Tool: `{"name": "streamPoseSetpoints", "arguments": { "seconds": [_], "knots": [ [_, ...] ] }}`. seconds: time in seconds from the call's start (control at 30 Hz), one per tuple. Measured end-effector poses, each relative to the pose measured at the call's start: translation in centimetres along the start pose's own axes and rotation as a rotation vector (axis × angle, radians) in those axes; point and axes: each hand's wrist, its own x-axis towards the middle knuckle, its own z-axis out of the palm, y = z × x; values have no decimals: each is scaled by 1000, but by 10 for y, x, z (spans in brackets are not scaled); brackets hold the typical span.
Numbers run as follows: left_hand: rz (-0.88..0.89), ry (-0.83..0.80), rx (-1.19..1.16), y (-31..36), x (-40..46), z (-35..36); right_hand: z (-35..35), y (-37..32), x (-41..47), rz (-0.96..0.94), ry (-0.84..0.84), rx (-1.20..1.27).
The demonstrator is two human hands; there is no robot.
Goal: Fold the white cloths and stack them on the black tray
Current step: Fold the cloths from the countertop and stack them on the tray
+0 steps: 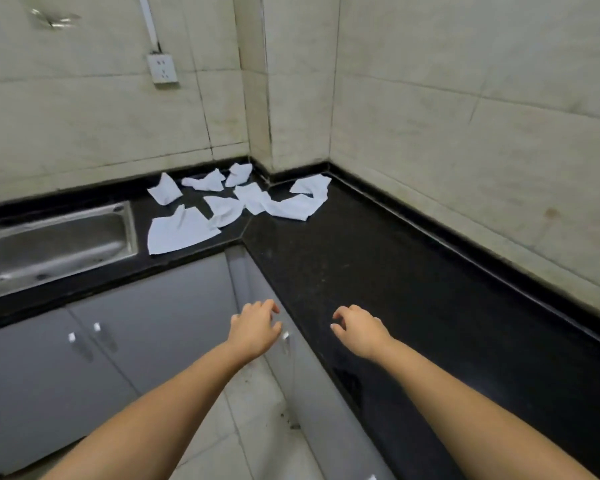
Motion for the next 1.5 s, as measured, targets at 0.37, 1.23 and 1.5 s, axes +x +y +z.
{"name": "streamPoseSetpoints", "arguments": {
  "seconds": [0.37,1.23,1.5],
  "knots": [
    [-205,20,-91,-150,170,-44,-2,-113,228,-206,-112,-59],
    [-76,231,-198,-382,303,-104,44,-275,470,-496,78,30],
    [-330,151,-516,-384,254,-103,28,-249,439,-599,-224,194]
  ]
}}
